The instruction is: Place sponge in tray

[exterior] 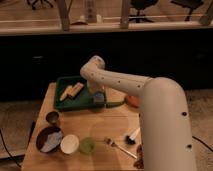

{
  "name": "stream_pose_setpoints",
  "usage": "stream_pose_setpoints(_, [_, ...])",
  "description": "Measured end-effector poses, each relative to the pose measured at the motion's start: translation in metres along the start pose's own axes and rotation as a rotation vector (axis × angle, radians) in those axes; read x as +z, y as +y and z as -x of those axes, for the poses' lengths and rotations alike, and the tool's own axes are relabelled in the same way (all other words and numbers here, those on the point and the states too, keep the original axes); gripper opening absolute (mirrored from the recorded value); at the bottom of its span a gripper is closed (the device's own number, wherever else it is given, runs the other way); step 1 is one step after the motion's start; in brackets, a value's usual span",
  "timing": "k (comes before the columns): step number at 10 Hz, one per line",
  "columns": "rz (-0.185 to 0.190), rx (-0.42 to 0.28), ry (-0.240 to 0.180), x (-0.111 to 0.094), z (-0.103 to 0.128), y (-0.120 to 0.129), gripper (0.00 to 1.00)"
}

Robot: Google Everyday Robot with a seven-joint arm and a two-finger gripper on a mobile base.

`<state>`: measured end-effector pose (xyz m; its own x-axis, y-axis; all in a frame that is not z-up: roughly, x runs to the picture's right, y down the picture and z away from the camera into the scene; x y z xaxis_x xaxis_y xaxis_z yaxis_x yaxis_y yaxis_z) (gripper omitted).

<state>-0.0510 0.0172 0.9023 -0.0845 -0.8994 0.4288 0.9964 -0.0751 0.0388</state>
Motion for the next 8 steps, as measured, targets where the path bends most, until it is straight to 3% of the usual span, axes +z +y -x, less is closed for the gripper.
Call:
stream_pose_setpoints(5, [-0.01, -0.029, 0.0, -0.001, -0.004, -0.013, 0.02])
stream_pose_setpoints(8, [-0.039, -0.05, -0.001, -0.003, -0.005, -0.021, 0.26])
